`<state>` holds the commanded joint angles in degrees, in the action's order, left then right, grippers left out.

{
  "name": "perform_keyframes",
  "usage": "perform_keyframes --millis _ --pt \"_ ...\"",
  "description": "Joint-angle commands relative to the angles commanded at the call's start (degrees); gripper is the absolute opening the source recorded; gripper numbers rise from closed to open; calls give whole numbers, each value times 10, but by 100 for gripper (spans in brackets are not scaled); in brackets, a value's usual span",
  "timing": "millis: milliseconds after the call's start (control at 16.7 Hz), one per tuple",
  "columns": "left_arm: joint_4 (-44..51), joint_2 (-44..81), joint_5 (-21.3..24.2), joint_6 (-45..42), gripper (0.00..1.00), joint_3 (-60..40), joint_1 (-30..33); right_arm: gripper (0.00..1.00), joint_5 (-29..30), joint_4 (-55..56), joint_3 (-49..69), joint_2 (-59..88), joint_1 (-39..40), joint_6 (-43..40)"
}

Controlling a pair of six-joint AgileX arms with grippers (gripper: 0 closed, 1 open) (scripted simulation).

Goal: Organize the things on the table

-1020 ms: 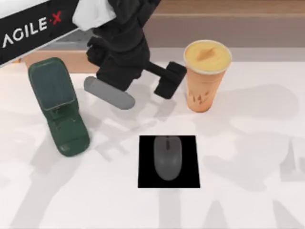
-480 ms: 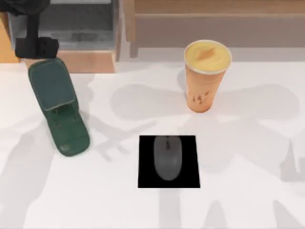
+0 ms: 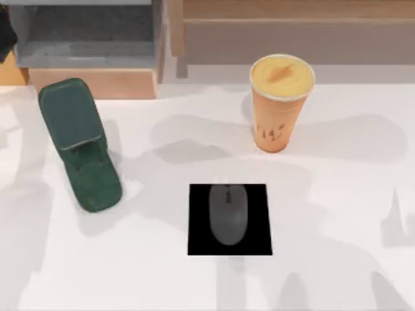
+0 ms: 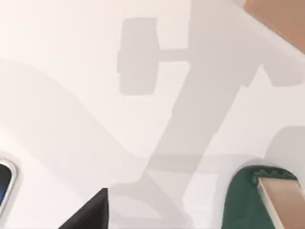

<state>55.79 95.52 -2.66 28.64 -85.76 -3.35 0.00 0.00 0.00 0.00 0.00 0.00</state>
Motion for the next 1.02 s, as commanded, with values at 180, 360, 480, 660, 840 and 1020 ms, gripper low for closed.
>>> perform_keyframes --millis 180,360,480,660,840,1020 --pt "1 10 5 -185 100 60 -72 100 0 0 0 0 0 0" --pt "2 21 12 -322 100 119 -137 100 0 0 0 0 0 0" --pt "1 26 17 -387 100 155 -175 100 0 0 0 0 0 0" --pt "-1 26 23 -447 100 202 -219 100 0 0 0 0 0 0" --pt "-5 22 26 -468 100 227 -241 100 0 0 0 0 0 0" --pt "-5 22 26 -468 100 227 -241 100 0 0 0 0 0 0"
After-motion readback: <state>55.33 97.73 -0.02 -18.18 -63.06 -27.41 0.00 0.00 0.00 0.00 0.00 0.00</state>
